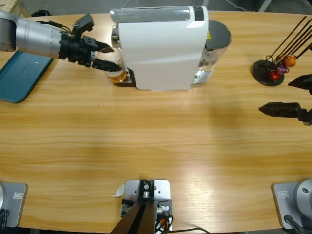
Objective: Pour coffee
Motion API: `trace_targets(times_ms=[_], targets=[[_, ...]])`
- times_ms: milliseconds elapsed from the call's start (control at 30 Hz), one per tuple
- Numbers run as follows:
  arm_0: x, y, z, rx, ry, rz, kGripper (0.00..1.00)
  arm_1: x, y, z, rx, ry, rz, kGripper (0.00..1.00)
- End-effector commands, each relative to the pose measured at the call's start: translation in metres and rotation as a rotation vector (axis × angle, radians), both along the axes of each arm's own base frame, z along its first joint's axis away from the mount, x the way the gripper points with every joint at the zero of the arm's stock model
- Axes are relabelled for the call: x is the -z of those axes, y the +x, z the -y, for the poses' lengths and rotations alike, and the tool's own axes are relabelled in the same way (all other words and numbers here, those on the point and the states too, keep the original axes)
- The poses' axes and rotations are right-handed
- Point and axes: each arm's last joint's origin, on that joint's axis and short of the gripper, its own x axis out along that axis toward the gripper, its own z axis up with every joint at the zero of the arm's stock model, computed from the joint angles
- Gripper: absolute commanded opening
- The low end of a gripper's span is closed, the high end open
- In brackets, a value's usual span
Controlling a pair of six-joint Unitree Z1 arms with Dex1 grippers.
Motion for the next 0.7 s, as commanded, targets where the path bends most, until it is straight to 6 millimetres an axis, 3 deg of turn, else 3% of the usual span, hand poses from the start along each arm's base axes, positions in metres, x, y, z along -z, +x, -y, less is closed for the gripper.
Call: trace_targets(times_ms=[33,167,367,500,700], targets=[[0.003,-0.011,-0.031,-0.068,0.004,-0.033,0.000,0.004,0.001,-0.004,-0.033,-0.016,-0.031,1.000],[-0.018,-0.028,-0.049,-0.129,-0.004,0.007,0.000,0.004,0.001,-0.004,-0.034,-0.016,-0.031,1.000],[-0.035,-0.070,-0.112,-0.423,-0.008,-0.004,0.000,0.003,0.001,-0.003,-0.037,-0.015,-0.027,1.000],[-0.032,-0.097,-0.142,-0.646,0.078,0.009,0.000,0.003,0.001,-0.004,-0.038,-0.016,-0.029,1.000],[-0.032,-0.100,-0.171,-0.864,0.192,0.038,0.000,0.004,0.003,-0.005,-0.039,-0.021,-0.035,1.000]])
